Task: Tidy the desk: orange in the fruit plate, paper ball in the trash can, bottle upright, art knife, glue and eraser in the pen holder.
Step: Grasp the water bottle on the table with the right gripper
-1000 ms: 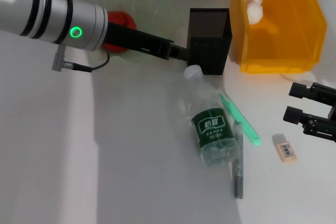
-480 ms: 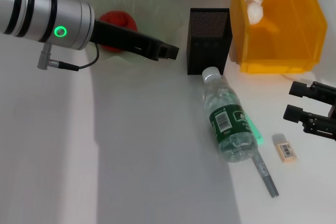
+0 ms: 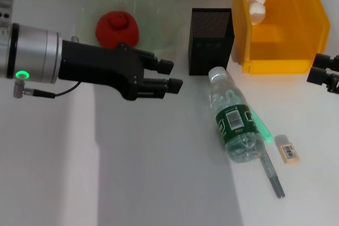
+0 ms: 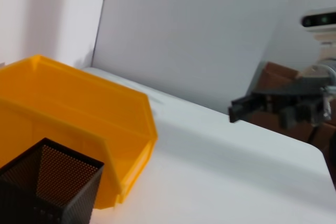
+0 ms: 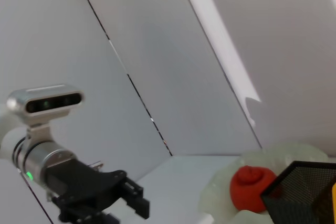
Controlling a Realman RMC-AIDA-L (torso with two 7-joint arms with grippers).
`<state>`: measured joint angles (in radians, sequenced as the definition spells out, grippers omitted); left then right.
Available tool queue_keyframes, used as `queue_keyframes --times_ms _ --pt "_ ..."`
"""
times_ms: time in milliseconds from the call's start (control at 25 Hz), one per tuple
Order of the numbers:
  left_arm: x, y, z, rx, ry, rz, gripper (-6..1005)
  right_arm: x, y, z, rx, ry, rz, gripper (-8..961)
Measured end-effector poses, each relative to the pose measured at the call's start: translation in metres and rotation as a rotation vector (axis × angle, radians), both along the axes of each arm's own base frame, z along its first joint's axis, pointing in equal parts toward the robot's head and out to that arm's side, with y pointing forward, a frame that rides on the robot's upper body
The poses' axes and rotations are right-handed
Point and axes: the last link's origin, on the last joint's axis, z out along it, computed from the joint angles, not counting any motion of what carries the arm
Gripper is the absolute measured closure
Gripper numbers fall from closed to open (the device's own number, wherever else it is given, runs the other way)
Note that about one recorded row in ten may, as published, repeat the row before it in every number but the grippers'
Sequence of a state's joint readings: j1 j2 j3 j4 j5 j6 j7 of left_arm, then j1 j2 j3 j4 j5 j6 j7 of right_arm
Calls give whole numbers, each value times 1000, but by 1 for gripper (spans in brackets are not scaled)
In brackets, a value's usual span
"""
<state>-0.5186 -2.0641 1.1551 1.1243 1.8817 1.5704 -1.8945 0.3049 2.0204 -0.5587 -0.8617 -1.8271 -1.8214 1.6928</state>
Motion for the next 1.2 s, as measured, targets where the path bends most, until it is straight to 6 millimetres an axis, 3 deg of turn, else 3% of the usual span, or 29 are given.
queue_keyframes --times_ms 160,200,240,280,320,400,480,520,600,720,800,1040,1200 --pt "-20 -15 -2 -32 -36 -91 608 -15 14 20 -66 -92 -75 230" --pt "-25 -21 -4 -46 -44 -121 562 -29 24 30 -116 -178 -149 230" --pt "-25 -21 -4 -46 -44 -121 516 -29 24 30 -116 -178 -149 230" --pt "-29 -24 -5 -50 -49 -134 470 -45 35 36 -162 -273 -224 230" --pt "-32 -26 -6 -50 -55 -139 393 -45 35 36 -162 -273 -224 230" --pt "-36 -27 -7 -47 -60 -146 239 -64 47 37 -210 -377 -292 230" --pt "-43 -30 -10 -40 -72 -154 219 -91 62 29 -272 -528 -351 230" --pt "-44 -30 -10 -38 -74 -156 209 -91 62 29 -272 -528 -351 230" --pt "-47 -32 -11 -36 -76 -164 189 -114 79 14 -315 -644 -379 230" --pt "-48 -32 -11 -34 -76 -167 189 -126 88 4 -330 -691 -383 230" --pt "-50 -32 -10 -28 -77 -165 190 -140 102 -13 -348 -755 -395 230" --pt "-54 -35 -11 -22 -81 -165 190 -151 118 -38 -367 -815 -417 230" --pt "-58 -37 -13 -21 -93 -160 191 -156 129 -70 -366 -863 -438 230"
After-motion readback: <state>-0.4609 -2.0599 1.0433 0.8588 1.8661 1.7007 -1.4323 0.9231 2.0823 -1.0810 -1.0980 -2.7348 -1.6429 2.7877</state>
